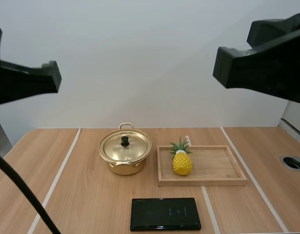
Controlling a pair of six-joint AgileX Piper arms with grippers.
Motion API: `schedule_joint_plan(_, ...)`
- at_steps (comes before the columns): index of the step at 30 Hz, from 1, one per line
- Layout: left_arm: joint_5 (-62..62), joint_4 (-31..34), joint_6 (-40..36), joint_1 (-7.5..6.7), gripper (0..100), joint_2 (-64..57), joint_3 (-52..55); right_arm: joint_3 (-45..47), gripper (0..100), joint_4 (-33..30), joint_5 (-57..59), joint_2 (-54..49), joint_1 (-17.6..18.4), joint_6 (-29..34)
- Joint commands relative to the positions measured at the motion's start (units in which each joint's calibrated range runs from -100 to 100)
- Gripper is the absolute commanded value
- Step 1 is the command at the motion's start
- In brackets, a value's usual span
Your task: Open the pot, put the grape inside, and close it
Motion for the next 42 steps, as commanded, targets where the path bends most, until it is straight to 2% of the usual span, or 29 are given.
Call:
schedule_joint_plan(1,1.0,-2.1,1.0,0.44,0,-0.6,2.2,0.7,0,0.0,2.2,-0.9,-0.2,0.4)
schedule_joint_plan(7,1.6,-2.1,1.0,0.53,0,-1.1,5.8,5.5,0,-3.0,6.6,-3.3,-0.2,0.7)
schedule_joint_plan(9,3.4,-2.0,1.1,0.53,0,-1.1,7.1,6.3,0,-4.9,8.5,-3.3,-0.2,3.0)
schedule_joint_plan(16,-1.3,-2.1,1.0,0.53,0,-1.1,13.2,8.8,0,-5.9,4.0,-3.3,-0.2,4.1)
schedule_joint_plan(22,-14.8,-2.1,1.0,0.53,0,-1.1,18.5,16.1,0,-8.2,-13.6,-3.3,-0.2,3.4)
schedule_joint_plan(24,-22.2,-2.0,1.0,0.53,0,-1.1,20.8,21.0,0,-10.0,-21.1,-3.3,-0.2,3.4)
schedule_joint_plan(30,-32.5,1.7,1.0,0.53,0,-0.3,27.9,38.8,0,-13.1,-41.2,-2.7,-0.2,3.4)
schedule_joint_plan(35,-34.7,5.3,1.0,0.53,0,1.4,35.1,51.2,0,-12.5,-57.5,-1.8,-0.2,3.2)
schedule_joint_plan(38,-29.7,6.0,1.0,0.53,0,1.2,37.8,55.3,0,-13.8,-58.5,-1.8,-0.2,3.2)
schedule_joint_plan(42,-25.2,5.6,1.0,0.53,0,1.2,37.9,56.1,0,-14.4,-57.7,-1.8,-0.2,3.2)
